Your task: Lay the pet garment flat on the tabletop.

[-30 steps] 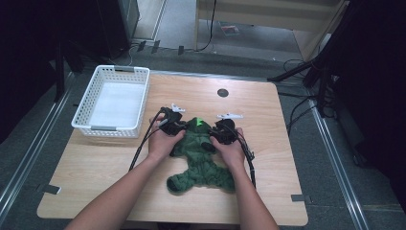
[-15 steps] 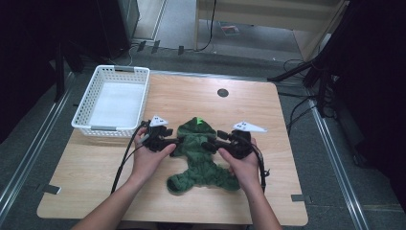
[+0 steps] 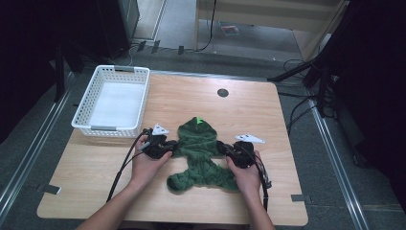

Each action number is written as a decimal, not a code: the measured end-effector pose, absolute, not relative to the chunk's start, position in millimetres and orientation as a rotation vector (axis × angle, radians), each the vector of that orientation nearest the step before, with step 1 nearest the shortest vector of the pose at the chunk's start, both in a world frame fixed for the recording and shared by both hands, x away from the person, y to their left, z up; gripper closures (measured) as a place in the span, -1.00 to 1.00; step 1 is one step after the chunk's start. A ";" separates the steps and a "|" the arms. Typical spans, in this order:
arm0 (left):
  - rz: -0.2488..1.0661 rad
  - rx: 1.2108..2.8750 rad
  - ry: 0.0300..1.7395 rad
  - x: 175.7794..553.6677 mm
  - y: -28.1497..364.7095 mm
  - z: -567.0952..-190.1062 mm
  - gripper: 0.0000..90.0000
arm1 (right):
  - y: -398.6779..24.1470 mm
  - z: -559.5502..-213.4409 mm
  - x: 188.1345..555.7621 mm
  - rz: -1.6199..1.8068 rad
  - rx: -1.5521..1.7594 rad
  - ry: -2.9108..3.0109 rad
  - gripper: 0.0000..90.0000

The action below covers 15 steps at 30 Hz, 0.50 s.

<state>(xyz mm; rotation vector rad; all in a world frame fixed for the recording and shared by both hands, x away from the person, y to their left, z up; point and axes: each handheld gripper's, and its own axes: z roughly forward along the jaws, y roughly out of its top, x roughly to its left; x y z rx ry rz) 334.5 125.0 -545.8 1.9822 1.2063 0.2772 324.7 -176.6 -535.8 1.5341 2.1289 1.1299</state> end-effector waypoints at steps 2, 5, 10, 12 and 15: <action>0.296 1.981 1.215 335.5 123.7 -545.1 0.72 | -178.3 -536.0 325.2 1.133 1.553 2.131 0.63; 0.279 1.923 1.223 334.8 127.8 -539.8 0.35 | -185.7 -527.1 324.8 1.220 1.540 2.171 0.42; 0.320 1.831 1.194 332.3 129.8 -520.7 0.25 | -196.0 -482.8 322.2 1.419 1.492 2.038 0.55; 0.318 1.854 1.159 332.6 121.1 -516.2 0.34 | -181.1 -474.0 323.6 1.448 1.433 2.058 0.56; 0.310 1.918 1.122 333.7 106.6 -518.3 0.40 | -147.2 -480.8 331.3 1.371 1.337 2.147 0.56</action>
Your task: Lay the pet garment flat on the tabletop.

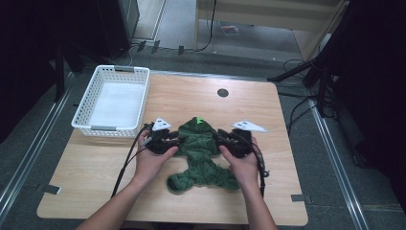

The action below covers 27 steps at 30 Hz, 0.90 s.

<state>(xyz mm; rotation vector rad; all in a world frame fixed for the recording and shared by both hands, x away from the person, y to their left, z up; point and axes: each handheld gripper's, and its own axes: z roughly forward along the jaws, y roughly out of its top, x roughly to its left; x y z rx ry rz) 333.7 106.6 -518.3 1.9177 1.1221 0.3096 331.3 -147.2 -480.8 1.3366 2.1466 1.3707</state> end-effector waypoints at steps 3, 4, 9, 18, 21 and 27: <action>0.284 1.971 1.162 339.0 103.9 -530.8 0.44 | -131.2 -502.1 343.2 1.254 1.371 2.231 0.60; 0.287 1.986 1.166 340.6 104.6 -534.5 0.46 | -131.5 -508.3 345.4 1.228 1.394 2.248 0.62; 0.316 2.043 1.164 344.7 106.9 -541.0 0.45 | -146.9 -530.4 345.9 1.145 1.490 2.270 0.68; 0.383 2.060 1.210 366.7 97.2 -540.1 0.46 | -138.3 -539.0 350.1 1.140 1.571 2.218 0.75; 0.388 2.062 1.237 380.2 96.7 -538.5 0.46 | -132.3 -541.3 354.4 1.155 1.611 2.154 0.76; 0.372 1.974 1.220 363.5 107.8 -524.8 0.21 | -144.7 -521.3 350.0 1.271 1.569 2.113 0.52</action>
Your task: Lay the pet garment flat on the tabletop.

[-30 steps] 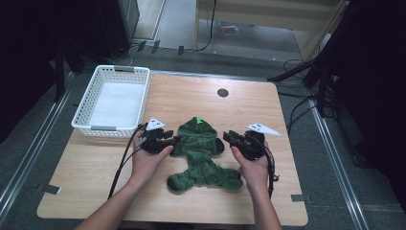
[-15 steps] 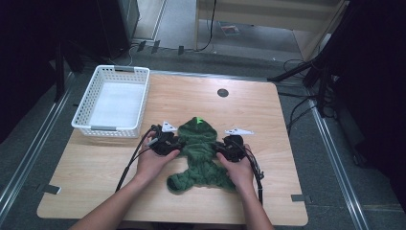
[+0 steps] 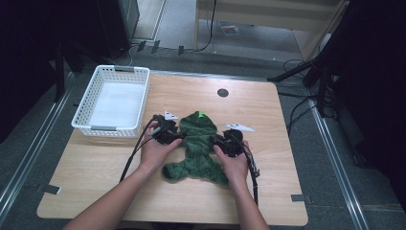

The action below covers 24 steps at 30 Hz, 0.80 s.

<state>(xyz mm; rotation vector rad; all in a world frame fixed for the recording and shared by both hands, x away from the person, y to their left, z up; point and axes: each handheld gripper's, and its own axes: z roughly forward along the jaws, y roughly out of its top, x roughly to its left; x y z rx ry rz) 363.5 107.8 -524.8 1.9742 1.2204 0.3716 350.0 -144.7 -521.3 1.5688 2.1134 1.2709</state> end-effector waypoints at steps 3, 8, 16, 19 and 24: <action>0.366 1.952 1.127 334.2 113.0 -518.4 0.17 | -156.3 -508.6 331.1 1.284 1.479 2.164 0.51; 0.242 2.022 1.070 303.4 98.9 -524.8 0.12 | -156.6 -519.4 312.6 1.199 1.408 2.369 0.47; 0.244 2.064 1.145 299.8 79.8 -540.8 -0.03 | -141.3 -531.2 307.0 1.220 1.415 2.410 0.44; 0.244 2.055 1.160 302.4 83.5 -540.6 0.10 | -134.8 -536.0 304.9 1.144 1.375 2.414 0.63; 0.248 1.935 1.210 305.3 106.9 -537.5 0.10 | -140.0 -529.9 304.2 1.175 1.370 2.406 0.61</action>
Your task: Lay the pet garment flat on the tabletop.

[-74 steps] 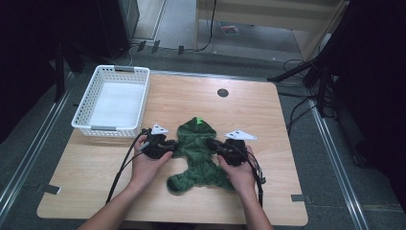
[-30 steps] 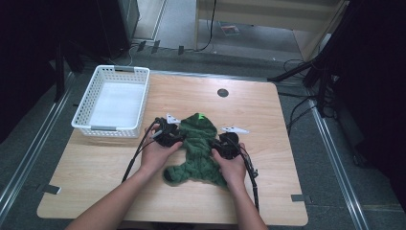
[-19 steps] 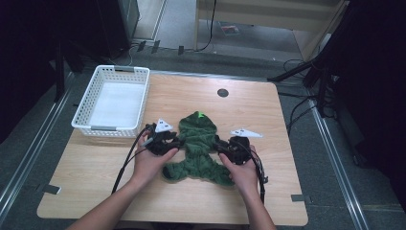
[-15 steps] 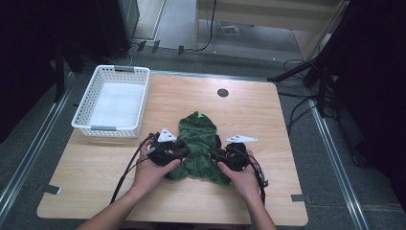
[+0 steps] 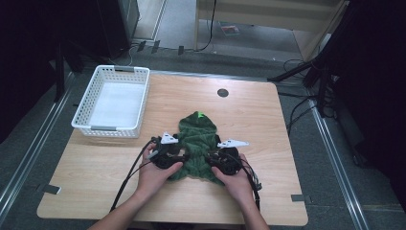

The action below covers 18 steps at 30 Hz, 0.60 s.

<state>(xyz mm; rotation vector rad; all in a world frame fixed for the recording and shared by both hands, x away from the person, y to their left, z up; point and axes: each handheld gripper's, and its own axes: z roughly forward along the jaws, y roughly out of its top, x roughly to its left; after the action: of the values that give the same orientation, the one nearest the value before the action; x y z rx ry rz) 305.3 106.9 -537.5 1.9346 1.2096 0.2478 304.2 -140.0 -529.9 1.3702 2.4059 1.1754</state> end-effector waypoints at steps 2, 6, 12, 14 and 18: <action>0.323 1.846 1.272 309.1 120.9 -533.5 0.06 | -147.2 -518.0 308.2 1.209 1.369 2.345 0.54; 0.363 1.727 1.346 323.4 135.7 -524.4 0.00 | -164.1 -501.3 332.8 1.245 1.470 2.154 0.44; 0.277 1.807 1.369 347.3 130.6 -532.1 0.40 | -154.2 -519.6 367.7 1.185 1.575 2.208 0.57; 0.232 1.838 1.368 350.4 132.4 -538.7 0.80 | -149.5 -526.4 366.4 1.142 1.553 2.242 0.78; 0.245 1.861 1.360 351.9 133.2 -543.5 0.88 | -153.8 -535.6 362.6 1.106 1.558 2.243 0.89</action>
<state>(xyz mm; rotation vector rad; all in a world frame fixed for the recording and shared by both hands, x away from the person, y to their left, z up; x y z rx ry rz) 351.9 133.2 -543.5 1.8607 1.3600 0.2446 362.6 -153.8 -535.6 1.5576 2.2433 1.1060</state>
